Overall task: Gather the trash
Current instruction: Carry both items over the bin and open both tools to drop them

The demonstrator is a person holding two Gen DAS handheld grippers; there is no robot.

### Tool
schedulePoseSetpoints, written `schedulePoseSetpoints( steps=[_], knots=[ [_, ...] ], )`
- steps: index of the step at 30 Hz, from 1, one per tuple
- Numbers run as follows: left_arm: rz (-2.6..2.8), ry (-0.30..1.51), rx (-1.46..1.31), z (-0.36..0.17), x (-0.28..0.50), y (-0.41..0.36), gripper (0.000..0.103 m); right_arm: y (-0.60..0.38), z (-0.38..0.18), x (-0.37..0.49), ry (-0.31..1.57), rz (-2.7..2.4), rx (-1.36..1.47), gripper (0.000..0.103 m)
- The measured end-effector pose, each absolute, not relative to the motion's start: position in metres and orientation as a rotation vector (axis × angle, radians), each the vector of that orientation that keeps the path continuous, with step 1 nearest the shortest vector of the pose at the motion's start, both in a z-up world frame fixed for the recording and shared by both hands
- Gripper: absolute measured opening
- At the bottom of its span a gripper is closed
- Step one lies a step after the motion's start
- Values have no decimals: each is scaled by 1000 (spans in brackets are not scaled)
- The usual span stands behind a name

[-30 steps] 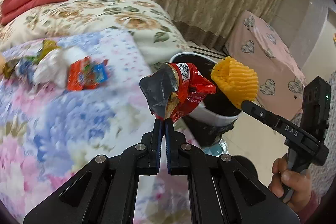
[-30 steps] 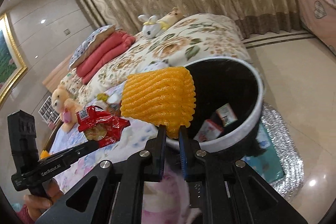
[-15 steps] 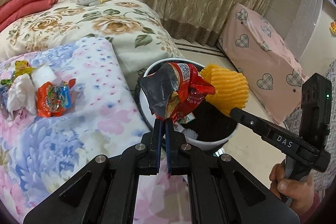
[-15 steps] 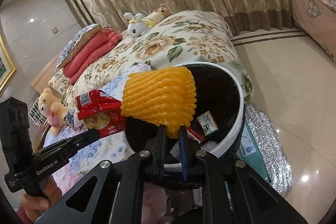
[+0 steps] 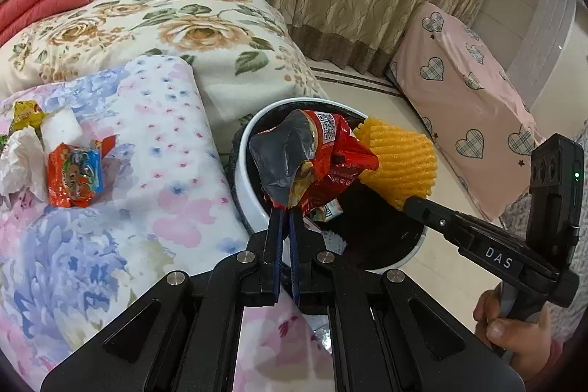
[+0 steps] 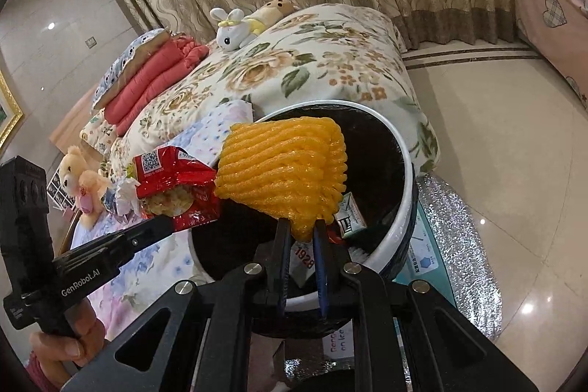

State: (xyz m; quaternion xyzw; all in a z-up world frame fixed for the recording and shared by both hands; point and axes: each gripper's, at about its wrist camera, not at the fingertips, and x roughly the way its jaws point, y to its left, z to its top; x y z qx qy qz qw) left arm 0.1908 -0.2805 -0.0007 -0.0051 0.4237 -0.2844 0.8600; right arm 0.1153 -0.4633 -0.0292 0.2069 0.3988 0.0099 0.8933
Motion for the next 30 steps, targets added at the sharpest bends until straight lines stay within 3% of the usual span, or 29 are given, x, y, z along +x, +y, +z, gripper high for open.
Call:
schedulePoseSetpoints(
  steps=[8, 12, 16, 24, 26, 30],
  knots=[
    [-603, 916, -2, -7, 193, -294, 4, -472, -27, 121, 836, 11, 421, 12],
    [-588, 931, -11, -8, 195, -293, 13, -476, -28, 122, 837, -3, 435, 18],
    [-579, 927, -17, -8, 193, -287, 33, -478, -25, 118, 820, -19, 464, 44],
    [-535, 904, -54, -4, 182, -245, 46, -462, -13, 114, 771, -18, 474, 59],
    [-512, 907, -71, -6, 181, -230, 48, -450, -10, 116, 762, -6, 463, 69],
    [-460, 921, -118, -14, 180, -196, 48, -423, -6, 119, 752, 36, 442, 81]
  ],
)
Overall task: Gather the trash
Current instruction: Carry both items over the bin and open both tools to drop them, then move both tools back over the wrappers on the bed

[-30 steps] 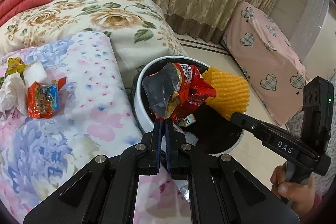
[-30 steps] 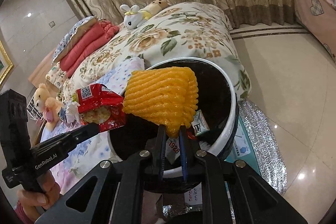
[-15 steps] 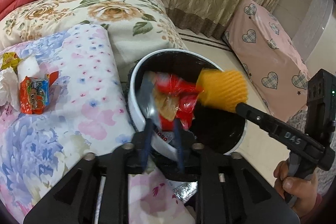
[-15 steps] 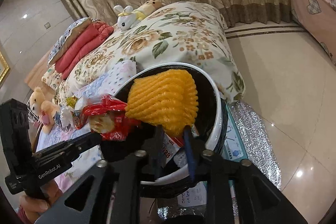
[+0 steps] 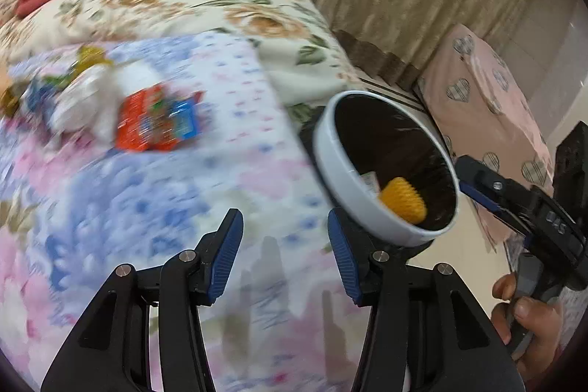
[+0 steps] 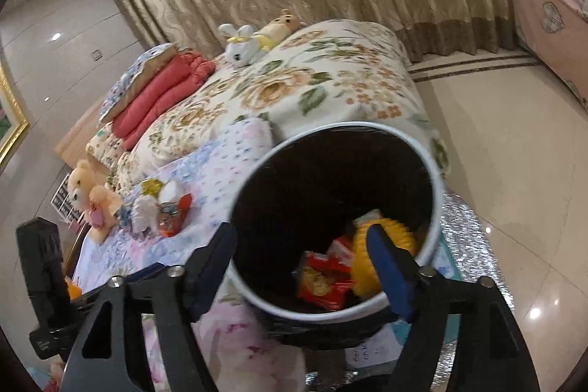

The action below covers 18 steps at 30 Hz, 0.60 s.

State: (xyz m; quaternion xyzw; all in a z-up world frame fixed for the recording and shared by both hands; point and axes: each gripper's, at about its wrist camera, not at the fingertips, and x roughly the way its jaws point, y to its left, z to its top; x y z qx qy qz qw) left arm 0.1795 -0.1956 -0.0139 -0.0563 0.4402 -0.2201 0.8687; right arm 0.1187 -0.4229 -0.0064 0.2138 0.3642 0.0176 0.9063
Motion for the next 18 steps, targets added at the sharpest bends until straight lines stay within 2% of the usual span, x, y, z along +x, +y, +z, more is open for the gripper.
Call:
schedulePoseSetpoints(
  steps=[9, 18],
  knots=[
    [-358, 917, -163, -21, 177, -129, 48, -361, -9, 131, 776, 137, 407, 85],
    [-257, 903, -203, -30, 175, -68, 48, -308, -21, 141, 824, 209, 392, 93]
  ],
)
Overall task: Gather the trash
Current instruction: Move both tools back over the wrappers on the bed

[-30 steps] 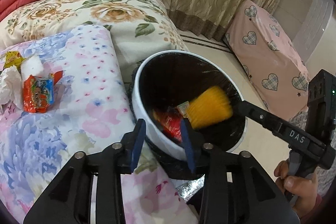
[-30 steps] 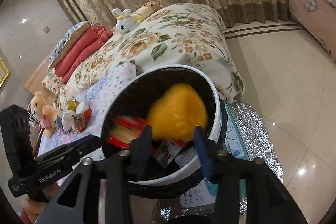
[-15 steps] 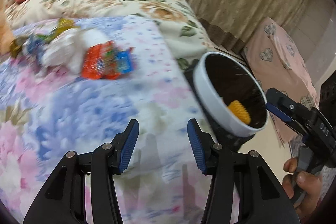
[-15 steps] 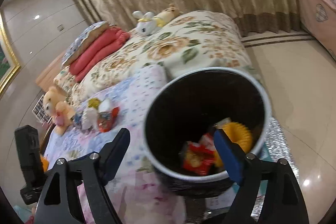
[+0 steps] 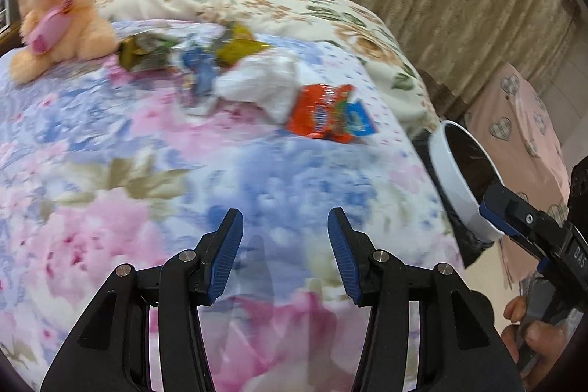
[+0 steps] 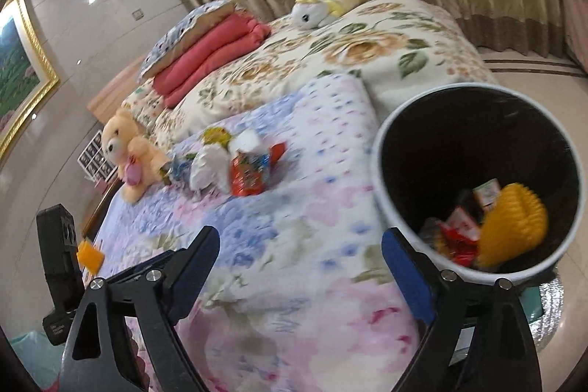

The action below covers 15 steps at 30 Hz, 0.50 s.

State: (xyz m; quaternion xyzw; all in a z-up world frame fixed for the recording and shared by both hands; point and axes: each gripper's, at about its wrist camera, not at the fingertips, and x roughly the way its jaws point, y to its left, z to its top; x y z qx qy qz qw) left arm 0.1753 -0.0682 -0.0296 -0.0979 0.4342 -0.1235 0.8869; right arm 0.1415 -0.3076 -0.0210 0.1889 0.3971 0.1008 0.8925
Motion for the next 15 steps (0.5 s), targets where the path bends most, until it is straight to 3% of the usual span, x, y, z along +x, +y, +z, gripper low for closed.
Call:
schedulePoseSetpoints(
  steps=[15],
  knots=[
    [-162, 905, -253, -42, 190, -15, 54, -261, -41, 172, 834, 227, 377, 102]
  ],
)
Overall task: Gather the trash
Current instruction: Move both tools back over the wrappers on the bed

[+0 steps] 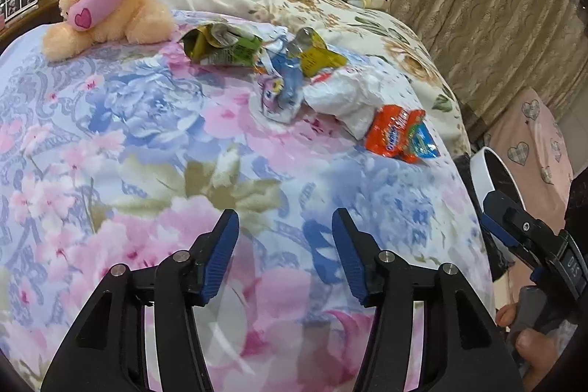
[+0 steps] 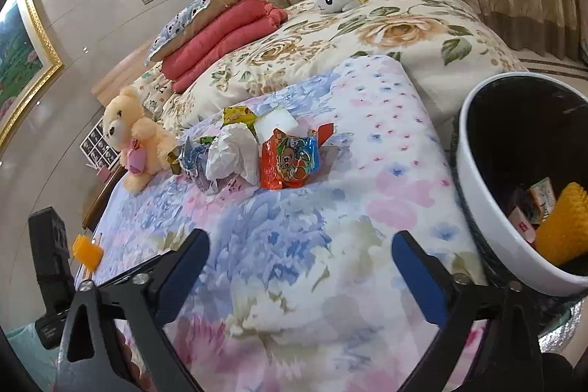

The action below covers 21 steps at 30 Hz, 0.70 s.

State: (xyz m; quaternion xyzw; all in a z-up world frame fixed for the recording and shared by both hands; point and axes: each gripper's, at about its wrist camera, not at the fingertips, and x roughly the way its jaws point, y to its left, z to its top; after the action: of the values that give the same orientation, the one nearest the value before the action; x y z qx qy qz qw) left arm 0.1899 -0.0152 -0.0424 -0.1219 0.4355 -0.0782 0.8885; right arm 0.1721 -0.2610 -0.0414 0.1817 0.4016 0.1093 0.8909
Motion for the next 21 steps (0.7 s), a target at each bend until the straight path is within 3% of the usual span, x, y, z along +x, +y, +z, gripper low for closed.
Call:
schedulePoseSetpoints(
  steps=[21],
  knots=[
    [-111, 887, -276, -43, 280, 7, 56, -244, -64, 241, 873, 222, 388, 102]
  ],
)
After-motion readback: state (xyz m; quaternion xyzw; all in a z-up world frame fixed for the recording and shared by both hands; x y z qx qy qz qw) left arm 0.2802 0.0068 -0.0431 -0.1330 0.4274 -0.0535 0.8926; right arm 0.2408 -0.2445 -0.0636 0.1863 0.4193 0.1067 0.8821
